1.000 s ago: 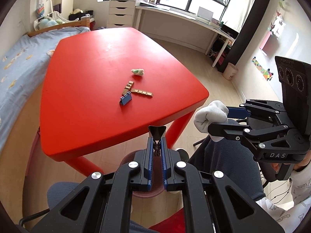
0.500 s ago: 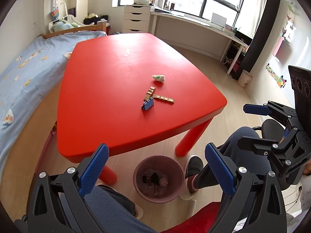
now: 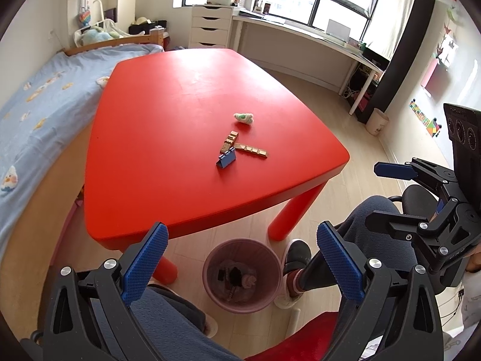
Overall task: Collect trash
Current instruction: 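Move both open tools back to the clothespins on the table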
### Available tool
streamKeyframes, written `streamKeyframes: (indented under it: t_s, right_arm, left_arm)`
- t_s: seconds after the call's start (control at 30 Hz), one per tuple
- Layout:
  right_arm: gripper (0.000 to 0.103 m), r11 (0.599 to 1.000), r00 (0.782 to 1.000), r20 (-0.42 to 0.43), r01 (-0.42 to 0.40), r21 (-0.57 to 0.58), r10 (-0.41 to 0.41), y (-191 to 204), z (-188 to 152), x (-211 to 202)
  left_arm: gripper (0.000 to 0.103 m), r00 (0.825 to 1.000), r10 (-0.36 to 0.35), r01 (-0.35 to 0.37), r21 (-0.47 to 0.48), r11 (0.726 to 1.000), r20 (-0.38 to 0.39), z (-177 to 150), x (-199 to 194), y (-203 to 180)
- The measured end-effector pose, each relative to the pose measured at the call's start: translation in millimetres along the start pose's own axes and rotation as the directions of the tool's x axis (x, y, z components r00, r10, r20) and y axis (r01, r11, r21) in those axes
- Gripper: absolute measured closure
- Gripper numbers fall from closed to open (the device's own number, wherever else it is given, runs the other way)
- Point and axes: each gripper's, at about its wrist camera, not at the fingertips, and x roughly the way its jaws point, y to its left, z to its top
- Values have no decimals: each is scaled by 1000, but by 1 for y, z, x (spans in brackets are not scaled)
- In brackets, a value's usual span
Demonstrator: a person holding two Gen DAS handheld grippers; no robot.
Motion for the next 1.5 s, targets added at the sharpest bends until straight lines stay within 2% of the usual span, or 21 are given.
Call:
streamKeyframes:
  t_s: [0.43, 0.83, 1.03, 1.27, 1.5]
  right_arm:
    - [3, 1000, 1000, 4, 8, -8, -8, -8, 10, 5]
    - [3, 999, 1000, -15, 20, -50, -21, -28, 47, 28]
    - [3, 994, 998, -37, 50, -101, -54, -41, 72, 50]
    - [3, 982, 991, -112, 50, -182, -72, -49, 88, 92]
    - [3, 973, 985, -160, 25, -229, -64, -57, 94, 129]
  left_arm:
    - [8, 1000, -17, 17, -8, 1000, 4, 6, 5, 7]
    - [8, 1000, -29, 28, 89, 996, 11, 43, 24, 17]
    - [8, 999, -43, 46, 147, 988, -23, 61, 48, 23]
    - [8, 995, -56, 72, 214, 974, -81, 74, 78, 28]
    - [8, 985, -64, 113, 316, 942, -162, 77, 111, 23]
